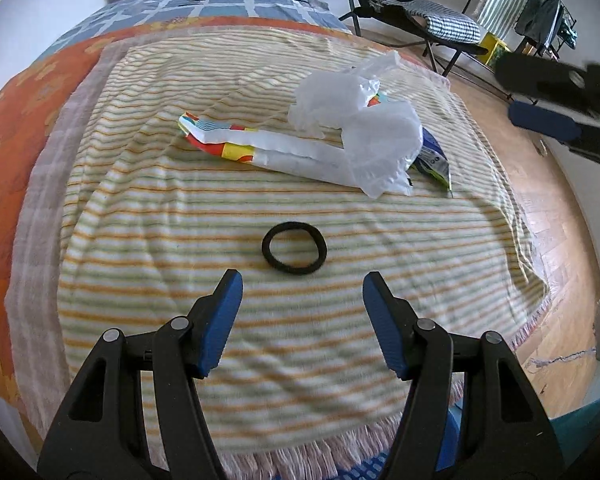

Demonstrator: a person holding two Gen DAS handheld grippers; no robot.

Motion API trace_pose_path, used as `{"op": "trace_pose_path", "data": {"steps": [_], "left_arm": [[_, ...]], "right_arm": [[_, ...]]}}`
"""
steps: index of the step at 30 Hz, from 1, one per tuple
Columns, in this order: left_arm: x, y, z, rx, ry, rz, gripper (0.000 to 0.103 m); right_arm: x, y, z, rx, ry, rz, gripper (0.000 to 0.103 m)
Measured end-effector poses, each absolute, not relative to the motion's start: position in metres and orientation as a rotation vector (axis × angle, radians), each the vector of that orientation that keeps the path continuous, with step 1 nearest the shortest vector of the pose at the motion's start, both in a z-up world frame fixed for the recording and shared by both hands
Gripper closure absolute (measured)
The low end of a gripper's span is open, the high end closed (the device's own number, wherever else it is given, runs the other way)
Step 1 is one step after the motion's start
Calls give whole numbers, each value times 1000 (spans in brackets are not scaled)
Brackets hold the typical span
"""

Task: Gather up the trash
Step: 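Move both tools back over the towel toward the black hair tie, then grasp the black hair tie with the left gripper while the right gripper grasps the white plastic bag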

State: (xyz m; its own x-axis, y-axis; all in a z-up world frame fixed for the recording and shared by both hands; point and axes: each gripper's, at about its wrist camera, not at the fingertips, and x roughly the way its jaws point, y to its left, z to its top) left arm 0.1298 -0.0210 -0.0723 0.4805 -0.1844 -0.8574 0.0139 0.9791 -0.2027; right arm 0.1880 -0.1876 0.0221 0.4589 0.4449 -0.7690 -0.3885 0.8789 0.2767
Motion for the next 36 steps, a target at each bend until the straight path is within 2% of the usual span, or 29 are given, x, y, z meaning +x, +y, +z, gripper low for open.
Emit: {"op": "trace_pose_path", "data": {"steps": [5,11,14,23,31,36], "left_arm": [[142,-22,-81,-171,1068,-121,39],[154,-20,-91,-177,1070,-128,46],[157,-22,-94,-151,1064,-129,53],[164,-12,-98,-141,1051,-106,89],[164,-5,-97,-175,1056,-111,97],[163,-3,-96,-192,1060,-112,98]], "right_arm": [[219,-173,5,82,1008,508,28],[252,-162,-12,124,1054,486,28],[265,-156,-20,138,1070,477,28],[293,-137,-44,196,1138,480,28],[298,-127,-65,166,1179,459,28],[300,-135,-68,219,1183,466,29]]}}
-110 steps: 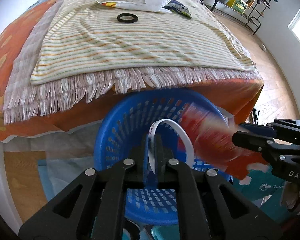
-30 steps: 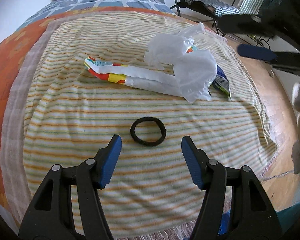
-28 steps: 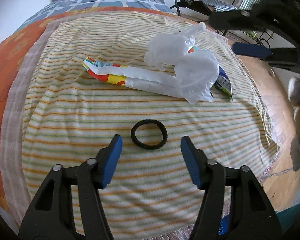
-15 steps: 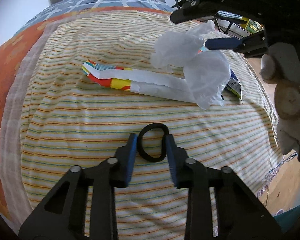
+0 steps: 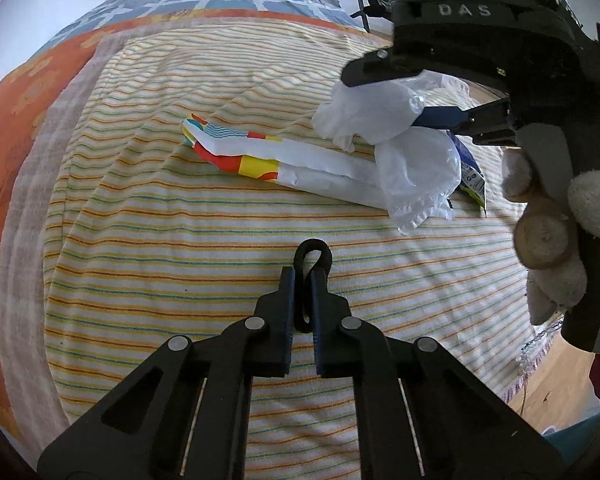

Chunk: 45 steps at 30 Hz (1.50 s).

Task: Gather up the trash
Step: 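Grasp the black hair tie with the left gripper while the right gripper grasps the white plastic bag, then carry the hair tie and bag down into the blue basket and open both grippers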

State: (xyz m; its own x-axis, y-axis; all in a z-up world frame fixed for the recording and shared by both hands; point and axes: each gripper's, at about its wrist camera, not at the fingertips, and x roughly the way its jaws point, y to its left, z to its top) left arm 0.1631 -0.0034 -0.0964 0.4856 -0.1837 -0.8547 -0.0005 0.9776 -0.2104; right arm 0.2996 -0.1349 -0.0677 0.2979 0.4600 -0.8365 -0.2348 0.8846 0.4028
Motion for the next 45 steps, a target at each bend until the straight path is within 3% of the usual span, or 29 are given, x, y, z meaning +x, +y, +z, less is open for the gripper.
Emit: {"op": "trace_pose_path", "data": {"steps": [3,10,29,45], "left_arm": [[163,-3,-96,-195,1059,-113,98],[159,-5,-92,-190,1049,-112,98],[139,-3,-69,-183,1002,-103,101],[82,-20,-19,-119,895,-125,101]], "right_arm": [[299,-140,-66,239,1181,473,45],[294,-146,-62,254,1170,473,59],[259,-172,-16,280,1052,514,61],[166,-187,25,112,966,585,61]]}}
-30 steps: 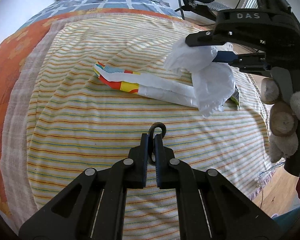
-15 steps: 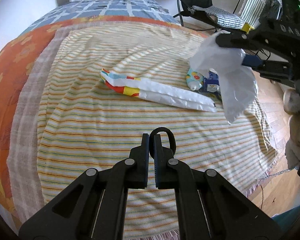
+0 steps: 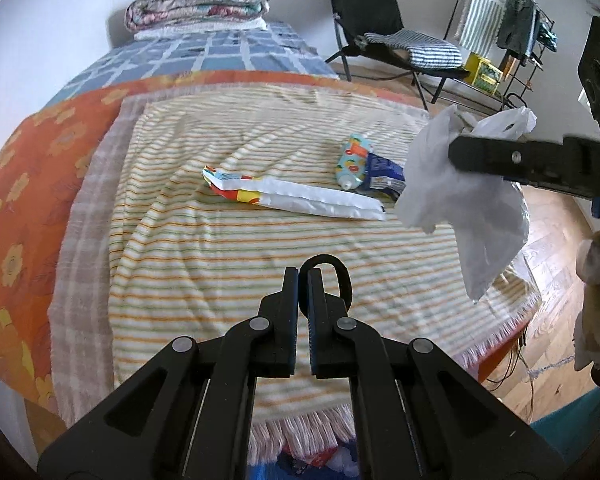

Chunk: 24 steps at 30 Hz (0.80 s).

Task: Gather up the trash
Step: 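Carry the hair tie and bag down into the blue basket and open both grippers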

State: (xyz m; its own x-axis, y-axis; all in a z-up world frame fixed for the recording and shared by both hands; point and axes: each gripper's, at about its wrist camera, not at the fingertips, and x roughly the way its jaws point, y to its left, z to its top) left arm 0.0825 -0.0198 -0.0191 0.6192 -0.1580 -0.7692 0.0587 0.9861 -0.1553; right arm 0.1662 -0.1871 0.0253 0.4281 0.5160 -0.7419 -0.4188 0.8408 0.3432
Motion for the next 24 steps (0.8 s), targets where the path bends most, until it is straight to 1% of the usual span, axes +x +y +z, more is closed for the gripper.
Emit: {"op": "trace_pose_path", "data": {"steps": [11,24], "left_arm": [[24,-29,-2,-87,863,-133,101],[-40,-25,-8,-104,885,-102,101]], "right_arm": [[89,-195,41,-3,921,605,61],[13,-199,30,-71,929,622,61]]}}
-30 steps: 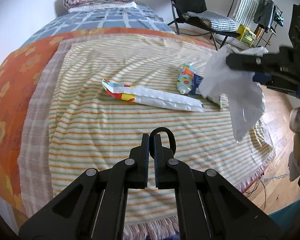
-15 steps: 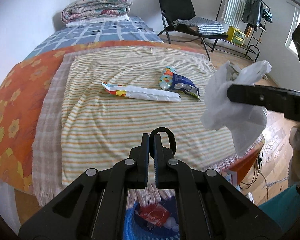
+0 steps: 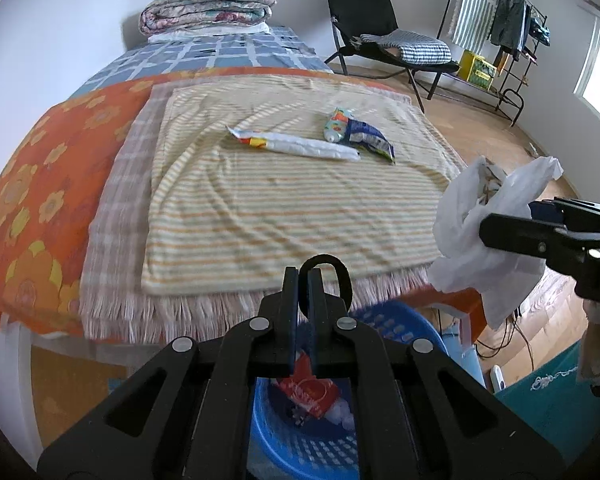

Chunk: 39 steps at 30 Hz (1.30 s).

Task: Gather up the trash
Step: 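Carry the hair tie and bag down into the blue basket and open both grippers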

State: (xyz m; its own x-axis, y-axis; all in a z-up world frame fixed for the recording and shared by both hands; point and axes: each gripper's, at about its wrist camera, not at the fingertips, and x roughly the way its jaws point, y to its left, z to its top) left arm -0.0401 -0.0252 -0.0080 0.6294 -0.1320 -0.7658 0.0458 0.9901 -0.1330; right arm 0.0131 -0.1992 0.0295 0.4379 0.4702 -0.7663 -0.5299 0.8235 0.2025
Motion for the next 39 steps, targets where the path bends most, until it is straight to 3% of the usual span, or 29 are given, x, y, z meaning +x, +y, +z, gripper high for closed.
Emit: {"op": "trace_pose_path", "data": {"steps": [39], "left_arm": [[-76,-60,-95,-72,1083,-85,101]], "right_arm": [[-43,-214,-70,-3,1134,583,59]]}}
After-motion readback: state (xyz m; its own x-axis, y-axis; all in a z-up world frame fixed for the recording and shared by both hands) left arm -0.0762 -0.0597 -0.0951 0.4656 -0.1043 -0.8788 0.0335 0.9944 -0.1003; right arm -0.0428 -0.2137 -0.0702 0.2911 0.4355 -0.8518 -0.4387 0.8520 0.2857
